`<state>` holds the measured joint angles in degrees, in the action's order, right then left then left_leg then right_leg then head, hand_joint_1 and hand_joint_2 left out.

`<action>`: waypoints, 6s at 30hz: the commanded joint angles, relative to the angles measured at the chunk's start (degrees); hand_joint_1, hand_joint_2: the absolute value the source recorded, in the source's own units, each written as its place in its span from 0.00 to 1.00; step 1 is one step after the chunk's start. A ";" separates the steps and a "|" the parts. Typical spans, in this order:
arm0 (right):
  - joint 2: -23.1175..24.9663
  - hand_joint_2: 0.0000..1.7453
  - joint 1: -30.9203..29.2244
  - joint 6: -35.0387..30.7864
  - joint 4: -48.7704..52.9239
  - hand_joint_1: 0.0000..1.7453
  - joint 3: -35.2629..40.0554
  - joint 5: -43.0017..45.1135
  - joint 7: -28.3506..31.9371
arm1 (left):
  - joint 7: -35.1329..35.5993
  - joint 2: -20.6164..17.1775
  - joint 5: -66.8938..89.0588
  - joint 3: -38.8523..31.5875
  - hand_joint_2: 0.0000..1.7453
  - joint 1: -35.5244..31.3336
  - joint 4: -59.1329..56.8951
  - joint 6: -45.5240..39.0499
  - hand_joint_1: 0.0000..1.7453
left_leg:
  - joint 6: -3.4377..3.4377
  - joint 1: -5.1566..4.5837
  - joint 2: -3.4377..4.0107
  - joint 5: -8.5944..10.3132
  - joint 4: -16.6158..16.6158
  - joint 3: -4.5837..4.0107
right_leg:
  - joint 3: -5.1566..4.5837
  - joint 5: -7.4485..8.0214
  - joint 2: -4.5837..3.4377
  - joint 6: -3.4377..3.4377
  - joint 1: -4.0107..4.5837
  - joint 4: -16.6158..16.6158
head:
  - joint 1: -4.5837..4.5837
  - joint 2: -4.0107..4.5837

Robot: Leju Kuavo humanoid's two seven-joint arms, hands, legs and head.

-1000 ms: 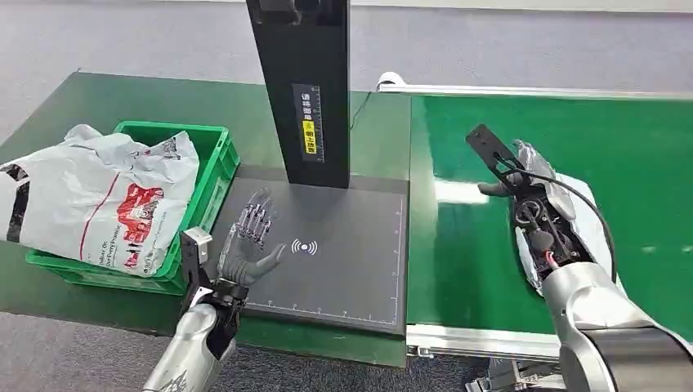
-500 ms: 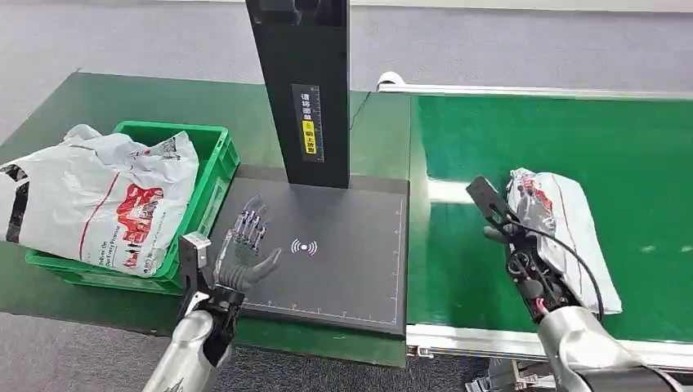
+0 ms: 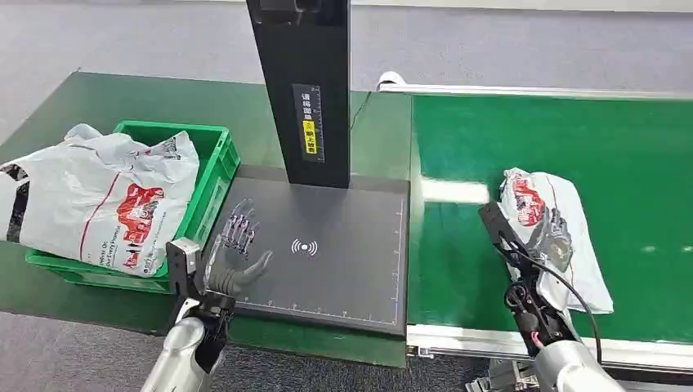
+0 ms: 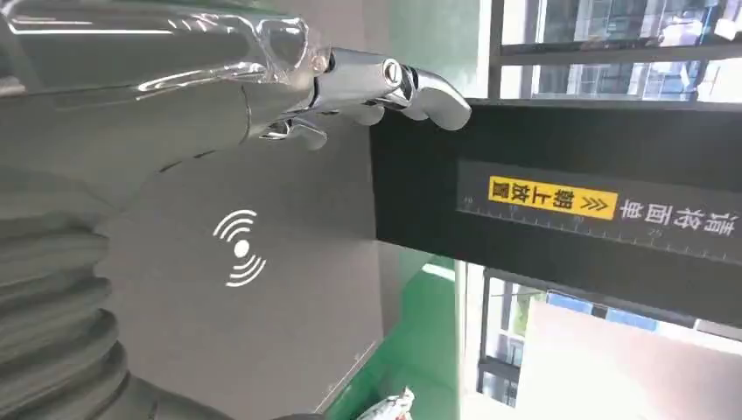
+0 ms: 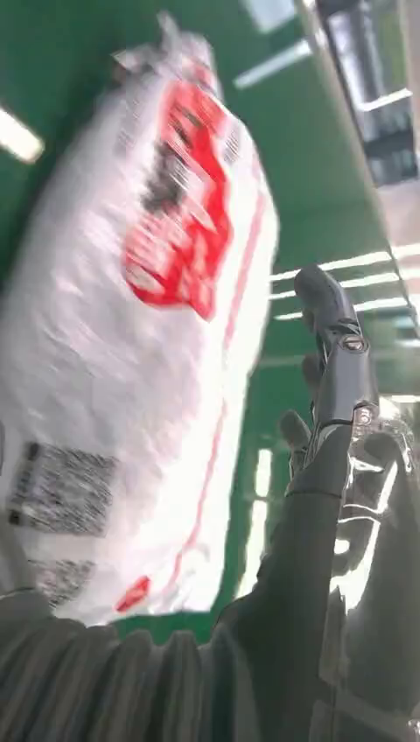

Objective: Moved the parcel from conveyor to table for the left to box.

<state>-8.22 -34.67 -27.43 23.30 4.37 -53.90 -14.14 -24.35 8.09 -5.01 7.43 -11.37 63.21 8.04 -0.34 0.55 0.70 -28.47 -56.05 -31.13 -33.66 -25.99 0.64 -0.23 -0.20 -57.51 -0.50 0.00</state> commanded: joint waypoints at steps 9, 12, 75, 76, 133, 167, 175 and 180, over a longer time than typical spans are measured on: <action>1.41 1.00 1.76 -0.06 1.66 0.00 -11.54 -10.26 -5.40 | -0.07 0.21 -0.61 -0.27 1.00 -0.47 -1.94 0.00 0.00 | 0.00 -0.03 0.03 0.02 0.06 0.10 | 0.04 0.04 -0.08 0.01 -0.04 0.05 | -0.02 0.00; 3.30 1.00 1.43 6.90 1.34 0.00 -16.93 -5.80 1.36 | -0.01 -0.02 -0.52 -0.14 1.00 -1.09 -3.36 0.67 0.00 | 0.00 -0.03 0.02 0.02 0.08 0.12 | 0.04 0.04 -0.09 0.00 -0.03 0.06 | -0.02 0.00; 8.51 1.00 15.29 0.60 51.45 1.00 3.14 16.39 41.90 | -11.20 0.86 7.98 -1.23 1.00 4.57 15.83 -16.80 0.00 | -0.01 0.02 0.09 0.02 0.05 0.01 | -0.06 0.02 -0.16 0.02 0.02 0.01 | -0.02 0.00; 8.47 1.00 15.94 1.00 52.23 1.00 4.78 16.26 42.10 | -11.41 0.66 8.08 -1.04 1.00 4.68 16.74 -17.69 0.00 | -0.01 0.01 0.06 0.02 0.04 -0.01 | -0.07 0.01 -0.12 0.02 0.01 0.00 | 0.00 0.00; 14.96 0.00 -6.02 18.41 -0.62 0.00 42.52 5.07 41.62 | -11.18 -0.44 4.20 1.67 1.00 1.19 11.17 -15.77 0.00 | -0.04 -0.02 0.08 0.10 0.09 0.13 | 0.03 0.03 -0.09 0.02 -0.01 0.01 | 0.00 0.00; 11.30 1.00 7.79 47.02 29.26 0.00 14.39 54.19 52.63 | -9.65 -1.44 5.63 6.04 1.00 -1.52 5.71 -10.25 0.00 | -0.04 -0.01 -0.04 0.09 0.05 0.07 | 0.00 0.00 0.03 0.02 0.00 0.01 | 0.00 0.00; 9.49 1.00 9.03 47.03 33.85 0.00 6.93 61.36 50.91 | -3.99 -4.03 24.36 12.62 1.00 -13.74 -12.64 -10.90 0.00 | -0.03 -0.03 -0.18 0.13 0.07 0.08 | 0.04 0.00 0.14 0.01 -0.02 0.01 | 0.00 0.00; 11.49 1.00 9.61 45.87 36.66 0.00 3.15 58.22 51.27 | 6.59 -1.62 44.86 21.94 1.00 -33.41 -39.46 -8.13 0.00 | 0.00 -0.02 -0.39 0.22 -0.05 -0.02 | 0.01 0.03 0.33 0.01 -0.01 -0.04 | 0.00 0.00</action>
<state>2.60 -25.18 19.69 56.28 14.03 6.62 37.46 -27.14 6.80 22.51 15.48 -20.35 60.38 -2.65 -0.35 0.55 0.71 -28.36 -56.06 -31.02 -33.63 -25.95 0.63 -0.22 -0.19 -57.51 -0.50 0.00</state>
